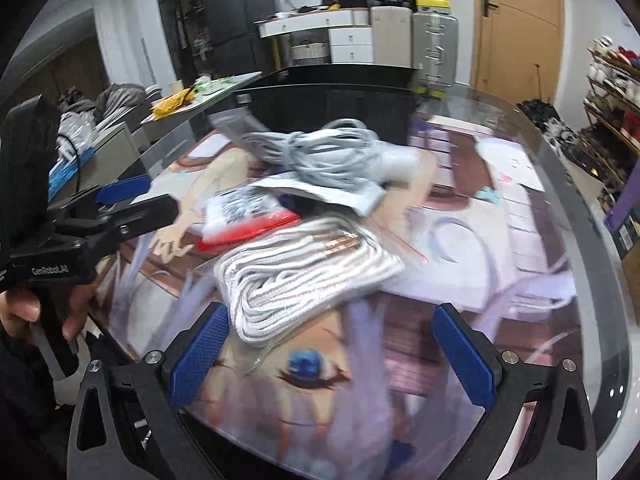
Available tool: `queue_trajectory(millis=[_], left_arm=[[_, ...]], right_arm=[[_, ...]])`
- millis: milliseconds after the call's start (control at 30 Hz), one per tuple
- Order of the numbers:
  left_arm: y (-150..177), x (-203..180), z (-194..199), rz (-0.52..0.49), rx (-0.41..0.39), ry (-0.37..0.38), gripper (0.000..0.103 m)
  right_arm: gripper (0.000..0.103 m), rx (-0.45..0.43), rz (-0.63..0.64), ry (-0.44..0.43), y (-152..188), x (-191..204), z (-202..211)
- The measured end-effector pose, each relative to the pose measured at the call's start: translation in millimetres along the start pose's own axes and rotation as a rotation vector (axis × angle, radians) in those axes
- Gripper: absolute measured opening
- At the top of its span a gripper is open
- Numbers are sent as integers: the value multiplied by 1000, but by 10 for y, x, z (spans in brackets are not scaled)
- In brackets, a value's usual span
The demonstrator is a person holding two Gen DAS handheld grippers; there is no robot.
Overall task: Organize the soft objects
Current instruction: 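Move both grippers back toward the remaining items on the mat, then grasp the second rope bundle with the right gripper while the left gripper grasps the white-red packet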
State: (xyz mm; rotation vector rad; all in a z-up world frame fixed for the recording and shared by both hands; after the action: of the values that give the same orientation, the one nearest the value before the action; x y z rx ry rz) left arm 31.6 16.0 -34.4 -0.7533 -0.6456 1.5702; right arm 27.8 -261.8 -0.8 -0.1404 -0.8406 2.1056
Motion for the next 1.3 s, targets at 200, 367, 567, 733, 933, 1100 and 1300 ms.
queue_trajectory(millis=[200,367,567,733,933,1100,1300], left_arm=[[10,-29,-9,-18,-2,-8,103],[16,-37,-14,-21,-1,-8,103],[24,-54,-13,-22,0,-9,103],[19,-46,-12,-20,-1,-9,103],[23,-54,-13,-23,0,-11,103],[34,-77,-41,-33,12,-18,103],[32,-117,-84,-63,36,-37,103]], right_arm=[[102,-23,-59,-42,-33,-61,29],[102,-39,-74,-58,-138,15,-26],[102,-33,-118,-29,-224,49,-183],[102,-18,-95,19,-232,25,-229],[102,-10,-98,55,-123,-167,-126],[102,-23,-84,72,-82,-223,-102],[102,-45,-58,80,-92,-170,-148]])
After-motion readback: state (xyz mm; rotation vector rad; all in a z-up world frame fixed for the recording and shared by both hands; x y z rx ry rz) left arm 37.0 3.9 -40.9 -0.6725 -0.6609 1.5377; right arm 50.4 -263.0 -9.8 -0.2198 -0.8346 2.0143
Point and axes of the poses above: each gripper's, at about its wrist camera, not at the fingertips, and z roughly against the way its jaws point, x to its left, y to its underside, the point moved 3 cm from there along -z, roughly the way its jaws point, and after that the axes turned 5 degrees about -y, right-handed, at the moved point
